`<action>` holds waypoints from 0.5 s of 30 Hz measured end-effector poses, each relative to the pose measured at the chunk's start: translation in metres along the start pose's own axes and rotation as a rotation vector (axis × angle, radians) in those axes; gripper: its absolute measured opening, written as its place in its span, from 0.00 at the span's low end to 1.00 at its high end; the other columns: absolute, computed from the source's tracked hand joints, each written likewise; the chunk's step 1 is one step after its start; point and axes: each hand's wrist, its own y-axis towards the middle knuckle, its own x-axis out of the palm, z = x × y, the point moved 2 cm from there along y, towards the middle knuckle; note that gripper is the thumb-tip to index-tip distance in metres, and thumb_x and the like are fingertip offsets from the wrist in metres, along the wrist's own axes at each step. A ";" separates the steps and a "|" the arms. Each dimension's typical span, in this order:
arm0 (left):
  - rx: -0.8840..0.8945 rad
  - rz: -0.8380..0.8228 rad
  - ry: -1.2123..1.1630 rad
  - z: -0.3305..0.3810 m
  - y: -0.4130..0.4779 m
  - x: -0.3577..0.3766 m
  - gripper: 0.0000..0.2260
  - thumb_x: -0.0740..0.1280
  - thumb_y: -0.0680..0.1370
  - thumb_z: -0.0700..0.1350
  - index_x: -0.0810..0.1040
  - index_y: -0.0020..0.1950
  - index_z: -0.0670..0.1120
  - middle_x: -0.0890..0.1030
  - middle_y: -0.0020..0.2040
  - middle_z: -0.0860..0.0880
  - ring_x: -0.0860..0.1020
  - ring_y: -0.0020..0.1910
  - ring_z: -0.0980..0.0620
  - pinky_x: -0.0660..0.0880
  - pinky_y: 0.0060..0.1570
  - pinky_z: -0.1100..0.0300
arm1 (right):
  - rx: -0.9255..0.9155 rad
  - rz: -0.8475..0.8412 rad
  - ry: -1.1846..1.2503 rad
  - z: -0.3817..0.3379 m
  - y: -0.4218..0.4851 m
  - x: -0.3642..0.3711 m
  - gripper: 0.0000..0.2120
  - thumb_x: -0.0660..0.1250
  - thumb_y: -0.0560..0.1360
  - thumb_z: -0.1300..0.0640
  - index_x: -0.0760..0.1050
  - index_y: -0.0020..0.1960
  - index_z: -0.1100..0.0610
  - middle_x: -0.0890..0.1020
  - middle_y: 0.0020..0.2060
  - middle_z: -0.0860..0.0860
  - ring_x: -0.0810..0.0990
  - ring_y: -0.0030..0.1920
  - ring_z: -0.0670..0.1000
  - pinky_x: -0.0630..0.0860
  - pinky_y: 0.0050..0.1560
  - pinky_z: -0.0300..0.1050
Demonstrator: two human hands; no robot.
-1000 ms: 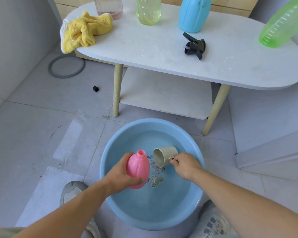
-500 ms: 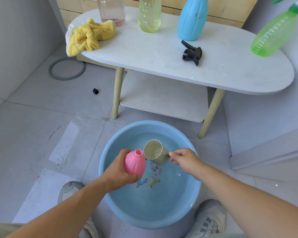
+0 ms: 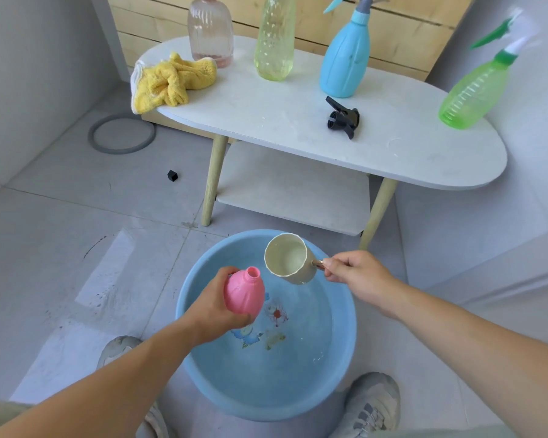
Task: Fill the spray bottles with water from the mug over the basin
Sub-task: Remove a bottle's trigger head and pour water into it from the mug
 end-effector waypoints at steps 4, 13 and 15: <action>0.031 -0.003 -0.007 0.010 0.000 0.003 0.38 0.82 0.66 0.42 0.65 0.69 0.58 0.74 0.60 0.52 0.79 0.53 0.51 0.81 0.36 0.62 | -0.050 -0.003 -0.042 -0.008 -0.007 -0.011 0.14 0.65 0.80 0.52 0.80 0.40 0.58 0.84 0.39 0.46 0.83 0.46 0.39 0.71 0.43 0.32; 0.106 0.008 -0.015 0.022 0.000 0.003 0.34 0.82 0.64 0.44 0.70 0.64 0.62 0.76 0.60 0.53 0.80 0.55 0.49 0.84 0.40 0.56 | -0.174 0.052 -0.167 -0.021 -0.015 -0.018 0.15 0.65 0.80 0.51 0.81 0.41 0.59 0.83 0.49 0.64 0.81 0.42 0.49 0.68 0.35 0.33; 0.103 0.012 -0.015 0.021 0.001 0.002 0.34 0.82 0.64 0.44 0.70 0.65 0.61 0.76 0.60 0.52 0.79 0.55 0.49 0.84 0.41 0.56 | -0.193 0.067 -0.165 -0.021 -0.015 -0.017 0.14 0.65 0.79 0.50 0.81 0.40 0.57 0.82 0.50 0.63 0.79 0.51 0.64 0.69 0.40 0.42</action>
